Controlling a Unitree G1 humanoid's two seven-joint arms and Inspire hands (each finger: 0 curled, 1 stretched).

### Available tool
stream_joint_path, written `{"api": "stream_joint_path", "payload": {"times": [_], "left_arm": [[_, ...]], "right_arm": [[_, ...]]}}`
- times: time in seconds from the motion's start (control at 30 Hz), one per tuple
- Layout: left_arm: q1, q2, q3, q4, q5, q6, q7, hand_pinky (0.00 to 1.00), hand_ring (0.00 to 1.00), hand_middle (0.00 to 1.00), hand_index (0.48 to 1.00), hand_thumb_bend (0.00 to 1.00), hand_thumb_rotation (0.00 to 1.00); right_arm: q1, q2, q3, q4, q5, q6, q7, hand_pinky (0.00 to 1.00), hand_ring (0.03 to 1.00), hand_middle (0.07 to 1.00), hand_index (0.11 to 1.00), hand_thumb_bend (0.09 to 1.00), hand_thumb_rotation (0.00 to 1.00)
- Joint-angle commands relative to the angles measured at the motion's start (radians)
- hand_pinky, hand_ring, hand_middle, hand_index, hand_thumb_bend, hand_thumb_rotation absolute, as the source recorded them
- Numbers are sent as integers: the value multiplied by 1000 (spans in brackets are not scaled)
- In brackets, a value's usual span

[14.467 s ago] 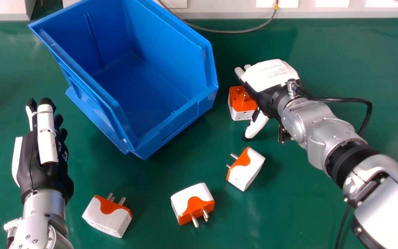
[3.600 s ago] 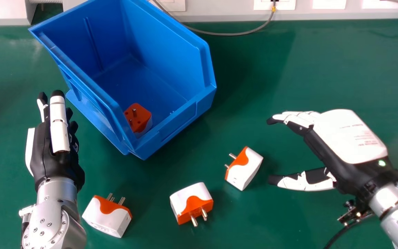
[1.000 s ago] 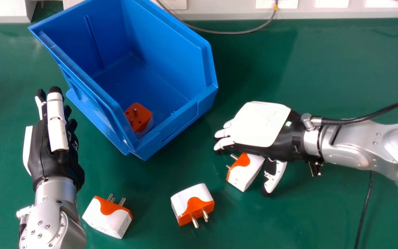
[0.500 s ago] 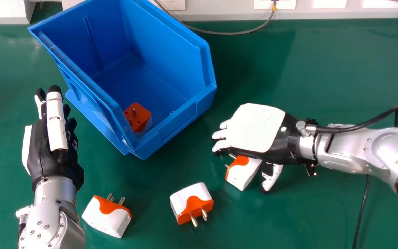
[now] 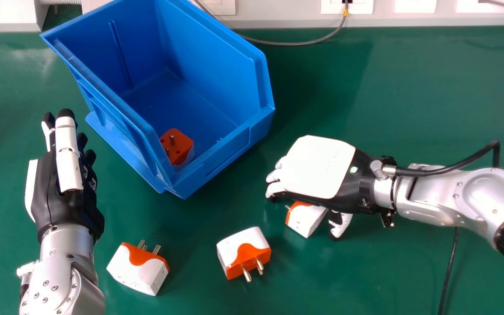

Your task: Pick all objects and put in blue box

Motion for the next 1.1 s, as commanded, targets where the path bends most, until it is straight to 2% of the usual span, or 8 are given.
{"api": "stream_joint_path", "payload": {"times": [0.0,0.3,0.4,0.47,0.57,0.63,0.83,1.07], "left_arm": [[1,9,1,-34,-4,-1,-1,1000,1000,1000,1000,281,969],[2,10,8,-41,-10,2,-3,1000,1000,1000,1000,279,969],[2,12,10,-41,-10,4,-4,1000,1000,1000,1000,275,969],[1,14,12,-40,-10,6,-5,1000,1000,1000,1000,274,969],[0,17,14,-39,-9,8,-7,1000,1000,1000,1000,273,969],[0,18,14,-39,-9,9,-8,1000,1000,1000,1000,272,970],[-1,17,12,-42,-8,13,-7,1000,1000,1000,1000,271,970],[-5,19,11,-41,-7,12,-10,1000,1000,1000,1000,271,970]], "right_arm": [[0,-7,14,56,-25,22,-19,686,798,810,734,487,99],[-4,12,45,150,-49,63,-181,547,635,684,605,503,67],[-11,22,52,178,-45,77,-207,383,457,542,548,512,34],[-16,33,48,201,-30,83,-216,342,411,510,536,513,27],[-15,42,31,217,11,68,-187,298,361,485,525,514,21],[-17,48,25,225,38,65,-149,198,252,355,505,511,61],[-9,44,17,193,62,101,-87,86,135,219,485,509,106],[-1,43,8,162,68,140,-20,25,73,147,477,512,121]]}}
